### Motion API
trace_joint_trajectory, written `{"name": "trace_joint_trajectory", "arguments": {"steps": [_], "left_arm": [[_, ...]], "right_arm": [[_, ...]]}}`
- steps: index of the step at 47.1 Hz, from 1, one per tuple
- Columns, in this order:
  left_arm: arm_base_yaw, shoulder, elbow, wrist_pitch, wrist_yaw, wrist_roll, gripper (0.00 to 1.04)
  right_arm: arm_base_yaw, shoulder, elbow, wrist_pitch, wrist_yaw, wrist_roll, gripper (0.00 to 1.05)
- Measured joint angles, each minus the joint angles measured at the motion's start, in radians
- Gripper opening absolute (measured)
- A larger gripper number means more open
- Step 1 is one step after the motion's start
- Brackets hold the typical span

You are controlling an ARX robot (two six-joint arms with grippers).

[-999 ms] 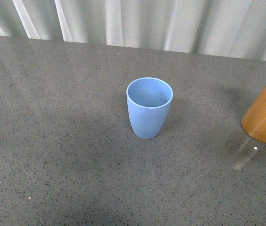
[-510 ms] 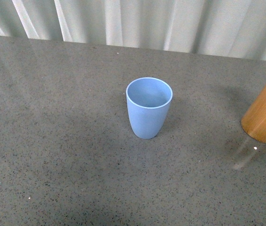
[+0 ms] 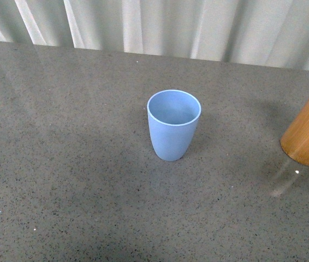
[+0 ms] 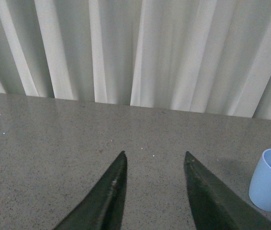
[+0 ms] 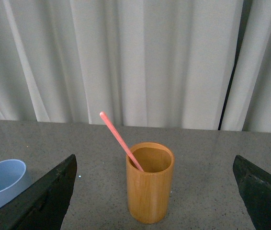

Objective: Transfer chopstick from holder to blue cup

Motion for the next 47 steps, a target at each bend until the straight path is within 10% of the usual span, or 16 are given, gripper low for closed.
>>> {"name": "trace_joint_trajectory", "arguments": {"steps": [18, 37, 47], "left_arm": [[0.0, -0.001, 0.0, 0.0, 0.0, 0.0, 0.91], [0.0, -0.001, 0.0, 0.0, 0.0, 0.002, 0.98], [0.0, -0.001, 0.0, 0.0, 0.0, 0.002, 0.98]], "right_arm": [[-0.008, 0.219, 0.083, -0.169, 0.033, -0.084, 0.95], [-0.17, 1.214, 0.132, 0.811, -0.22, -0.376, 0.95], [-0.13, 1.502, 0.217, 1.033, -0.227, -0.384, 0.95]]}}
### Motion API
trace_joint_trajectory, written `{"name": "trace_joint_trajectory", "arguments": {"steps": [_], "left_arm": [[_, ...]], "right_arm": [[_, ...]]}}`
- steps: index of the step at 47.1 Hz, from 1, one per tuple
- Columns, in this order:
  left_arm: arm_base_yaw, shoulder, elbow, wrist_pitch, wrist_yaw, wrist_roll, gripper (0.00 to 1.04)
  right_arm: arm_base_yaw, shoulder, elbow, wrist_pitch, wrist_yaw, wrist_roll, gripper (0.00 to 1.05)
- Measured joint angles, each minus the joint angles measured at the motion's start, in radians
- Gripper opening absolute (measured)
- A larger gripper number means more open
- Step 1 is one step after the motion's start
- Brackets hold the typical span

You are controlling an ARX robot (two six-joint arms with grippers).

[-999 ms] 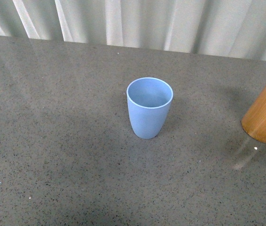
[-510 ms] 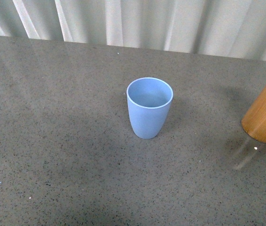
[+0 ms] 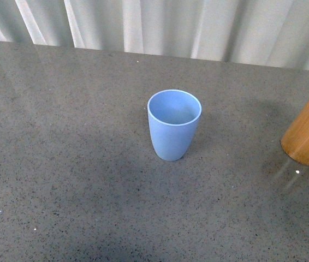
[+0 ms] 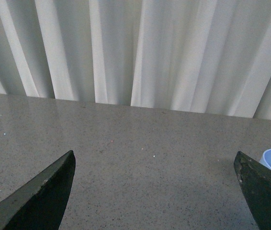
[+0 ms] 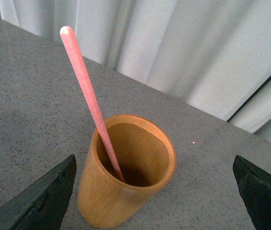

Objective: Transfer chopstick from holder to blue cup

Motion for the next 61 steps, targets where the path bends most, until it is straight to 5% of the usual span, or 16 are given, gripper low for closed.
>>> {"name": "trace_joint_trajectory", "arguments": {"steps": [19, 42, 47, 61], "left_arm": [[0.0, 0.0, 0.0, 0.0, 0.0, 0.0, 0.98], [0.0, 0.0, 0.0, 0.0, 0.0, 0.0, 0.98], [0.0, 0.0, 0.0, 0.0, 0.0, 0.0, 0.98], [0.0, 0.0, 0.0, 0.0, 0.0, 0.0, 0.98]], "right_arm": [[0.123, 0.23, 0.163, 0.094, 0.032, 0.027, 0.95], [0.166, 0.317, 0.272, 0.105, 0.069, 0.027, 0.95], [0.178, 0.317, 0.273, 0.105, 0.073, 0.028, 0.81], [0.193, 0.317, 0.263, 0.119, 0.087, 0.032, 0.21]]}}
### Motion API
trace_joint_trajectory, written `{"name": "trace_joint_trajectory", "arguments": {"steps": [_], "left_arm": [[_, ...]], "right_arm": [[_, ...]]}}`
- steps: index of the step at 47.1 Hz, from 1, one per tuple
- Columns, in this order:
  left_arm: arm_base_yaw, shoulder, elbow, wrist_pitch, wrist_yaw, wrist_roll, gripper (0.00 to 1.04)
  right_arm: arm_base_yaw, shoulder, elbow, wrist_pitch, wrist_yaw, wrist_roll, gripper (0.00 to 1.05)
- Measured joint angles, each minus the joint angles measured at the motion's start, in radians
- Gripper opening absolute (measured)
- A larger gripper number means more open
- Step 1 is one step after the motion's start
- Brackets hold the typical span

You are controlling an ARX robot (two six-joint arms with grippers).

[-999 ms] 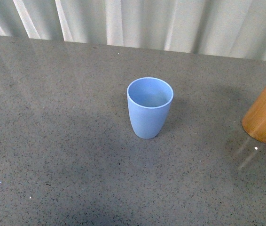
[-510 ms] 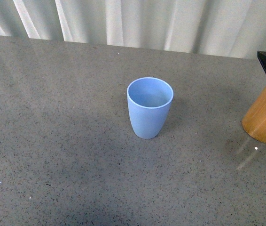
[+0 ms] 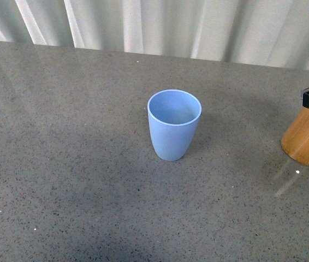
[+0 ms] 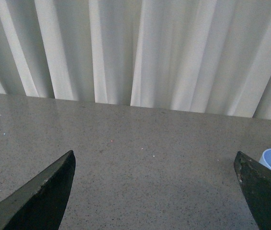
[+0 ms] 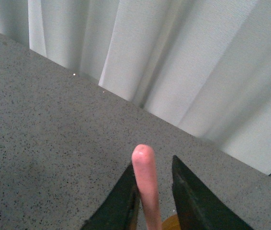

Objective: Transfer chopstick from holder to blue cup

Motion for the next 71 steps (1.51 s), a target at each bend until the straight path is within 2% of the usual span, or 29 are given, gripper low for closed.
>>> {"name": "trace_joint_trajectory", "arguments": {"steps": [4, 5, 16, 34, 43, 51, 60, 71], "left_arm": [[0.0, 0.0, 0.0, 0.0, 0.0, 0.0, 0.98], [0.0, 0.0, 0.0, 0.0, 0.0, 0.0, 0.98], [0.0, 0.0, 0.0, 0.0, 0.0, 0.0, 0.98], [0.0, 0.0, 0.0, 0.0, 0.0, 0.0, 0.98], [0.0, 0.0, 0.0, 0.0, 0.0, 0.0, 0.98], [0.0, 0.0, 0.0, 0.0, 0.0, 0.0, 0.98], [0.0, 0.0, 0.0, 0.0, 0.0, 0.0, 0.98], [0.0, 0.0, 0.0, 0.0, 0.0, 0.0, 0.98]], "right_arm": [[-0.001, -0.014, -0.014, 0.0, 0.004, -0.005, 0.04], [-0.002, -0.021, -0.017, 0.0, 0.005, -0.005, 0.03], [-0.027, -0.134, -0.056, -0.005, 0.019, 0.013, 0.03], [-0.004, -0.474, -0.043, -0.21, 0.091, 0.097, 0.03], [0.061, -0.62, 0.023, -0.342, 0.129, 0.251, 0.03], [0.164, -0.672, 0.076, -0.426, 0.161, 0.412, 0.03], [0.285, -0.594, 0.1, -0.423, 0.173, 0.521, 0.03], [0.348, -0.391, 0.148, -0.383, 0.186, 0.559, 0.03]]}}
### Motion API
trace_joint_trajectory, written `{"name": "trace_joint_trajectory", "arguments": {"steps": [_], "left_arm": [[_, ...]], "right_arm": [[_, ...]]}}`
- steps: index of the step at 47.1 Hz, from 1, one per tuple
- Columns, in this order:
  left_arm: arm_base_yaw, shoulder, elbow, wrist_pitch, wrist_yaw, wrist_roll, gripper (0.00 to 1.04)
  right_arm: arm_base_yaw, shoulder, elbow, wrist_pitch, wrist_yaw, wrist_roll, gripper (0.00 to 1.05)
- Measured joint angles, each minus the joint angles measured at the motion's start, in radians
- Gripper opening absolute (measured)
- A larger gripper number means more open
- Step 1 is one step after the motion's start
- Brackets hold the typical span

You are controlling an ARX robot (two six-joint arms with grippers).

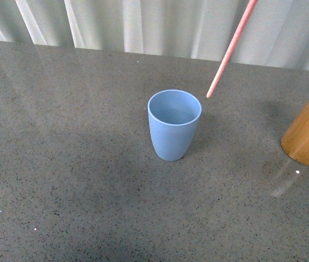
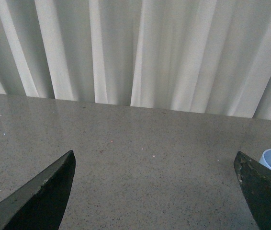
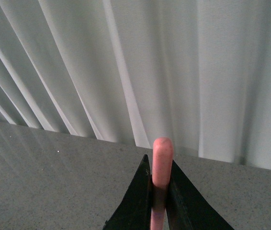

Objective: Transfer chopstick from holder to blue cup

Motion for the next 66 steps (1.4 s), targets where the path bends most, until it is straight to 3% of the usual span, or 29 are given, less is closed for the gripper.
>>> {"name": "trace_joint_trajectory", "arguments": {"steps": [42, 53, 61, 63, 66], "left_arm": [[0.0, 0.0, 0.0, 0.0, 0.0, 0.0, 0.98], [0.0, 0.0, 0.0, 0.0, 0.0, 0.0, 0.98], [0.0, 0.0, 0.0, 0.0, 0.0, 0.0, 0.98], [0.0, 0.0, 0.0, 0.0, 0.0, 0.0, 0.98], [0.0, 0.0, 0.0, 0.0, 0.0, 0.0, 0.98]], "right_arm": [[0.076, 0.286, 0.066, 0.065, 0.012, -0.017, 0.04], [0.075, 0.236, 0.064, 0.035, 0.022, -0.011, 0.53], [-0.005, -0.018, -0.016, -0.07, 0.07, -0.02, 0.9], [-0.04, -0.101, -0.048, -0.112, 0.079, -0.024, 0.97], [-0.102, -0.226, -0.094, -0.19, 0.105, -0.035, 0.94]]}}
